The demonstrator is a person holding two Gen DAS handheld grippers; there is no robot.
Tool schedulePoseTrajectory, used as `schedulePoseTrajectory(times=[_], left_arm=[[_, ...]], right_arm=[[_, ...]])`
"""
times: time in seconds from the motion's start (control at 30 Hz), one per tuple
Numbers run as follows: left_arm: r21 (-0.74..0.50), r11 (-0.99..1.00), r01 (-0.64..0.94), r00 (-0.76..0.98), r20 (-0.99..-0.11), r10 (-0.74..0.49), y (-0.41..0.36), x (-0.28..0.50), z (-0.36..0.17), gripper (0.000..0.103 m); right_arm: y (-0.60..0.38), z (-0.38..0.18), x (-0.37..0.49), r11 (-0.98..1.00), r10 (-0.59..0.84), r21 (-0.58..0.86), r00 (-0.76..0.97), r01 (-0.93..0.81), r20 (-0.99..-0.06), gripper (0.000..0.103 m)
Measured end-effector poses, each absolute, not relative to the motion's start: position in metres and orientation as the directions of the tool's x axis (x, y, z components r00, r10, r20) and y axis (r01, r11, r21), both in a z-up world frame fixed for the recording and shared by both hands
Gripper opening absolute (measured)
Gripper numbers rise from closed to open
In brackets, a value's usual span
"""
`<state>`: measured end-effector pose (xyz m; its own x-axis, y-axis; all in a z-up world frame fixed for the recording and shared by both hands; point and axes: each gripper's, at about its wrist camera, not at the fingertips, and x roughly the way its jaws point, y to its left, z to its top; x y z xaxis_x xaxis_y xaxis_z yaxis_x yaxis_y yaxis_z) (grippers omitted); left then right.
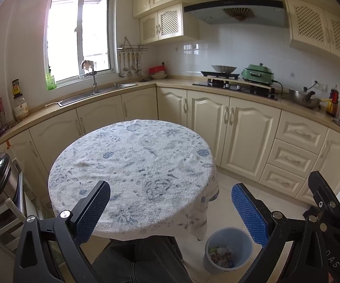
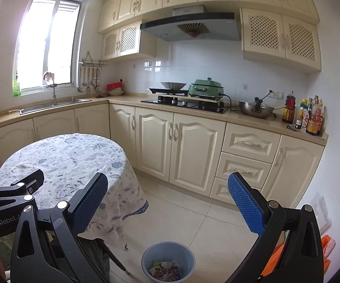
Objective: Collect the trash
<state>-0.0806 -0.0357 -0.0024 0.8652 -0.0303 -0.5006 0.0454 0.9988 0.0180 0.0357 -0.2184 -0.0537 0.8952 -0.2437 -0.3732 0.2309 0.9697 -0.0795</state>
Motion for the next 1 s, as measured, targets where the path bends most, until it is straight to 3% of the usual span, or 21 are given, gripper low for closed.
schedulePoseTrajectory(times=[1.0], left_arm=[[0.023, 0.999, 0.036, 0.870, -0.493, -0.020, -0.0324, -0.0837, -0.0055, 0.101]], right_arm=[[-0.2181, -0.0512, 0.0343, 0.969, -0.246, -0.083, 0.897, 0.232, -0.366, 0.103]])
